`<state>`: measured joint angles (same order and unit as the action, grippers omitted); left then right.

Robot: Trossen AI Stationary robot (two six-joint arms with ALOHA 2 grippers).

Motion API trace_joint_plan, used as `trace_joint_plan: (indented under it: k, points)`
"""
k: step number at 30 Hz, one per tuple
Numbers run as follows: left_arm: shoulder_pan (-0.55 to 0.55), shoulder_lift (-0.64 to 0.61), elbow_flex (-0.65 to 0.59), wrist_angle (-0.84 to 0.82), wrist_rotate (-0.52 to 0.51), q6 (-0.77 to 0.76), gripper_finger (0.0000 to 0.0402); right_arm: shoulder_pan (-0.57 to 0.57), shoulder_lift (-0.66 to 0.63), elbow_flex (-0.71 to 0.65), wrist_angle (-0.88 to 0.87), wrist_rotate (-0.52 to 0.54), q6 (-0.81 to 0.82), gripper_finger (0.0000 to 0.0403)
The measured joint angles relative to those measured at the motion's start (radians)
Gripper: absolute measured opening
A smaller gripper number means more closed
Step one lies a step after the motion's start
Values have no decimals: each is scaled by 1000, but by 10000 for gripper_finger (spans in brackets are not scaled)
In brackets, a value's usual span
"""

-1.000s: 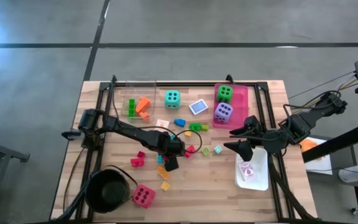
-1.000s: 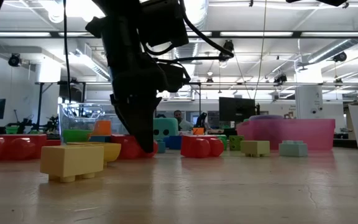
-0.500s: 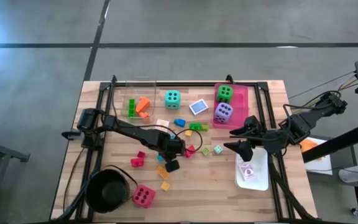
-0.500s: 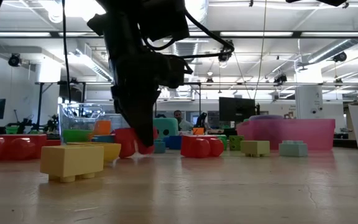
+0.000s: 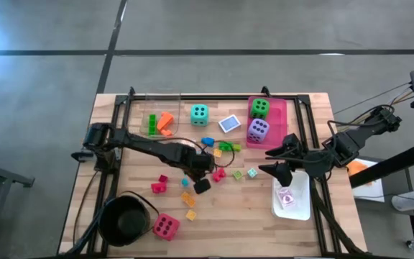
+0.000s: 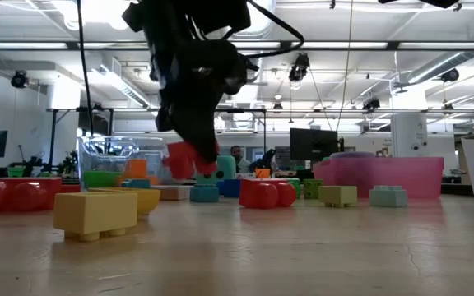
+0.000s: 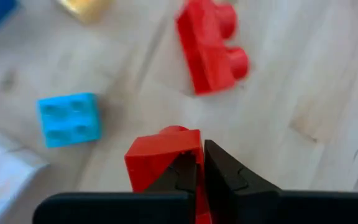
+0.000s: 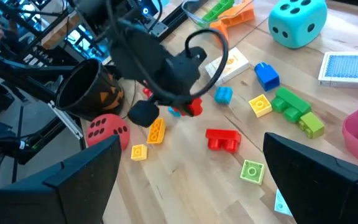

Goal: Pick & Place Toys
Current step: Put the red game piece into the transparent bin

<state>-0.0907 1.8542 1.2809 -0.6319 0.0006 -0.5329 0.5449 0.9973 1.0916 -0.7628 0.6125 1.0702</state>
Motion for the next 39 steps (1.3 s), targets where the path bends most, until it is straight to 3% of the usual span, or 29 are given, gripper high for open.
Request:
trace_joint_plan:
  k: [10,15,20,25,39]
  points:
    - [172,-268,-32,-41,-137,-40,10,0,-2,0,-4,19,-8,384]
    - [339,-406,-95,-138,-230,-177,10,0,-2,0,-5,19,-8,384]
    - [525,-493,-201,-167,-244,-299,10,0,-2,0,-7,19,-5,384]
    - [632,-497,-282,-159,-218,-307,10,0,-2,0,-7,19,-4,384]
    - [690,-422,-343,-155,-217,-313,9,-1,-1,0,-9,18,0,384]
